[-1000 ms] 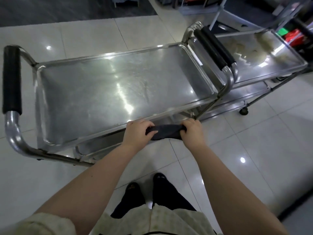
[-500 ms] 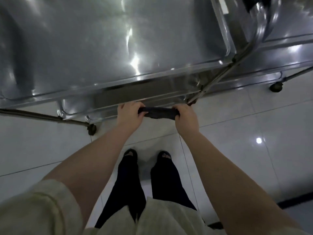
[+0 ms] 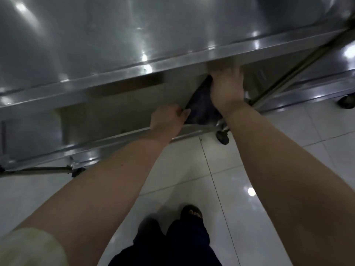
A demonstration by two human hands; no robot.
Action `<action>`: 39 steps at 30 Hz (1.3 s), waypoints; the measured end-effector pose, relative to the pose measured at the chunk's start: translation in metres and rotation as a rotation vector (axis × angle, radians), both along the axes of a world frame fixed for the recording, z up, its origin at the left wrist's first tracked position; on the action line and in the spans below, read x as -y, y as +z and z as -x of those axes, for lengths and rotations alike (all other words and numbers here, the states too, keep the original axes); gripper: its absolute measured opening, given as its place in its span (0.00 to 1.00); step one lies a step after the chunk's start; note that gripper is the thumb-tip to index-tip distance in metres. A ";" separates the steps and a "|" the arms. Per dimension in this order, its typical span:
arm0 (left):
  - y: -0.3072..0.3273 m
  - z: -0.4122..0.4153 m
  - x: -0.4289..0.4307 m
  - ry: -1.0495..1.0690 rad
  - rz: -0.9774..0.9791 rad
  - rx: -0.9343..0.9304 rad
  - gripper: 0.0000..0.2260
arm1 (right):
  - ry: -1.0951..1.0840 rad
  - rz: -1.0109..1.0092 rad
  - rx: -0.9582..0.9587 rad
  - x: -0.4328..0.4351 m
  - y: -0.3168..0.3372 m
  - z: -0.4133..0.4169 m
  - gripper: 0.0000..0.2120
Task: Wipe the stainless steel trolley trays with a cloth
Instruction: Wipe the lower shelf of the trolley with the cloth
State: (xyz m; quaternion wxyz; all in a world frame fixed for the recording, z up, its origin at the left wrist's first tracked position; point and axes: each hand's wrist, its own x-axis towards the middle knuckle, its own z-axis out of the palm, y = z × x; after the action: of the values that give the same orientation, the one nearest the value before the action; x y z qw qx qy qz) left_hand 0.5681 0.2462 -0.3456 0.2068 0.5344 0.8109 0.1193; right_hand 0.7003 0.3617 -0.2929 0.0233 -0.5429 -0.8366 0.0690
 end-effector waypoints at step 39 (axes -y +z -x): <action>-0.106 0.171 -0.083 0.032 -0.123 -0.291 0.24 | -0.133 0.038 0.126 -0.127 -0.147 0.007 0.36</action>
State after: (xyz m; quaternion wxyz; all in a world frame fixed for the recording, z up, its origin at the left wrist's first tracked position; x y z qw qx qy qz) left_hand 0.3974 0.3290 -0.4516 0.0521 0.5448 0.8317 0.0931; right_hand 0.6931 0.4892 -0.4403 -0.0353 -0.6007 -0.7972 0.0489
